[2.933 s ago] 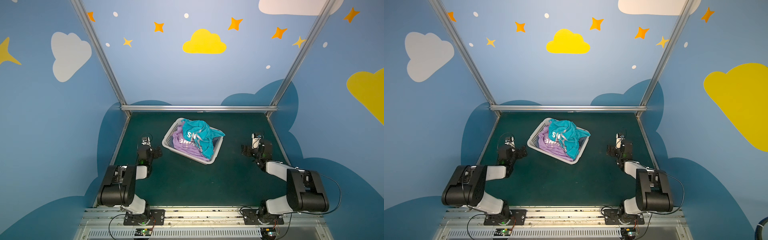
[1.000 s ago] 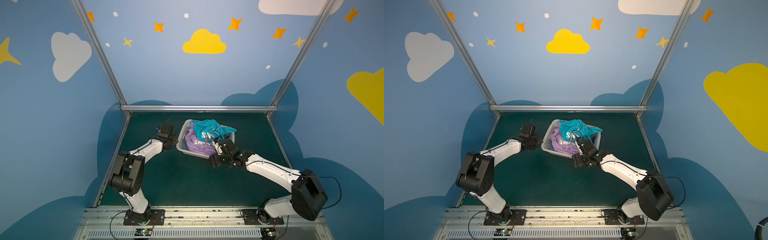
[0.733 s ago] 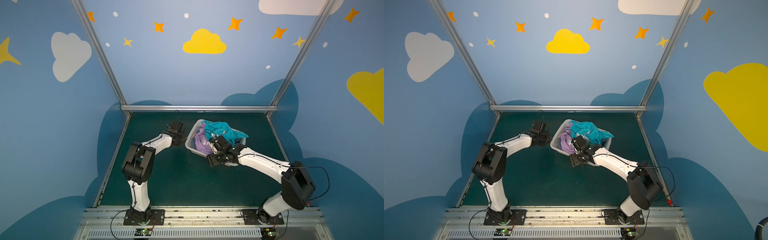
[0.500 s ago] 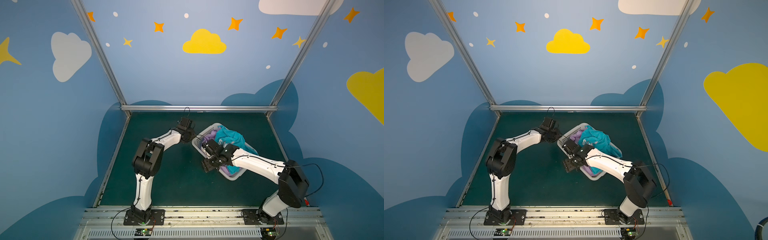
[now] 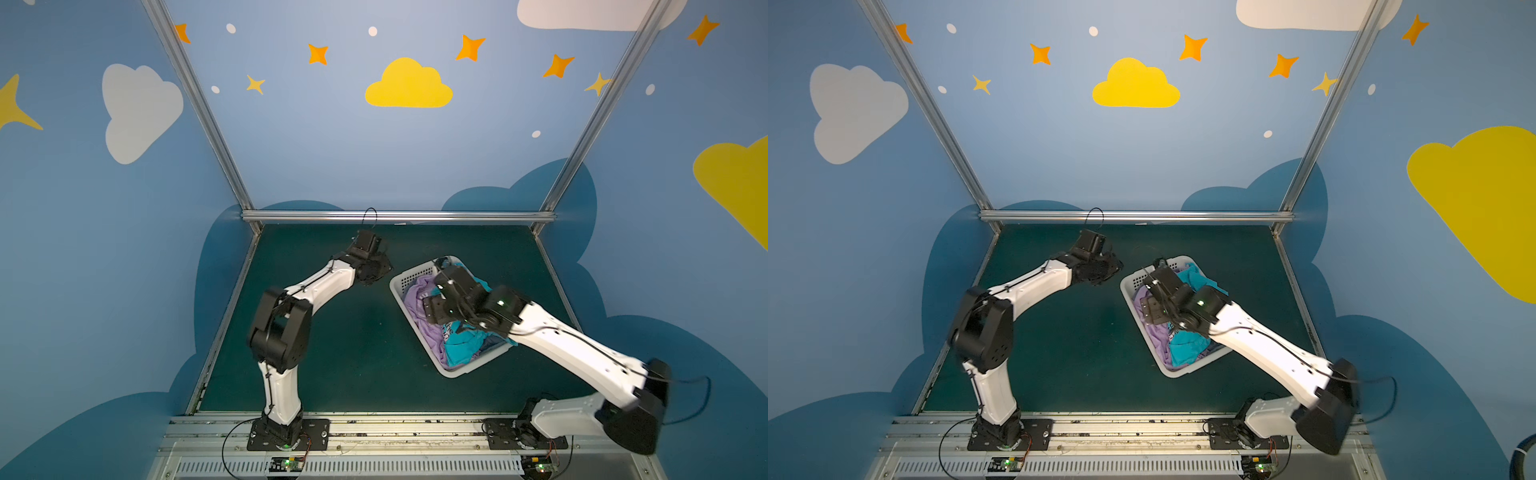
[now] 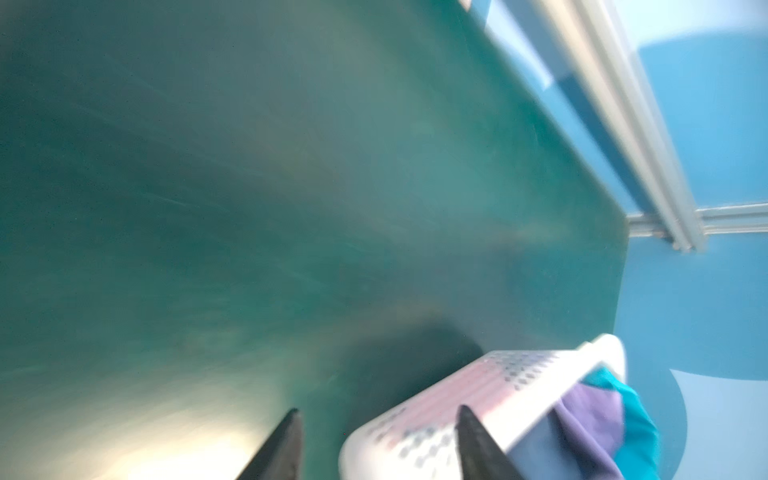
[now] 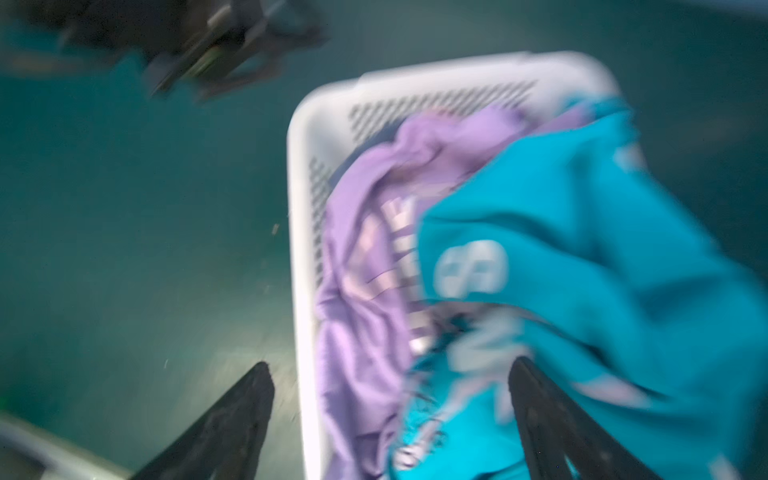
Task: Fold and stack the t-shirts
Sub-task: 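Reach the right gripper into the basket and grasp the teal t-shirt, then lift the teal t-shirt out and drop it on the table near the left gripper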
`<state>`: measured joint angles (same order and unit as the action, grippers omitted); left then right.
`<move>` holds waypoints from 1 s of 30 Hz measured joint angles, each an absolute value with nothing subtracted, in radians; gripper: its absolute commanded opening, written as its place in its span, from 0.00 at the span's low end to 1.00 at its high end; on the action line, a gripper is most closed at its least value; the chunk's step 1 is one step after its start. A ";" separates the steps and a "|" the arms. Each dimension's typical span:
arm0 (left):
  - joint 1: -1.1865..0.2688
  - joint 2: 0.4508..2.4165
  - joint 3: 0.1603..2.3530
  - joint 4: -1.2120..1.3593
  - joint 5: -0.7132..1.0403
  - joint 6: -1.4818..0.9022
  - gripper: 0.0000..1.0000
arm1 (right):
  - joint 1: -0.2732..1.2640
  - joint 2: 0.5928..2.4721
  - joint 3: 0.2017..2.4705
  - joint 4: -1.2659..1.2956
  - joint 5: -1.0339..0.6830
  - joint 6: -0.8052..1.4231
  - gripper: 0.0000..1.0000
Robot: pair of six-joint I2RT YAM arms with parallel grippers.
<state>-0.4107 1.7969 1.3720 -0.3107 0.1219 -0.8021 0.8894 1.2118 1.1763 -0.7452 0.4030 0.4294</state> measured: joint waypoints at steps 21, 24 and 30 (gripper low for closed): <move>-0.334 0.789 0.874 -0.588 -0.123 -0.714 0.89 | 0.542 1.438 1.240 -0.621 0.071 0.404 0.00; -0.334 0.714 0.874 -0.653 -0.162 -0.706 0.89 | 0.593 1.487 1.448 -0.650 0.064 0.375 0.00; -0.332 0.614 0.879 -0.778 -0.241 -0.691 0.90 | 0.788 1.604 1.889 -0.614 0.071 0.305 0.00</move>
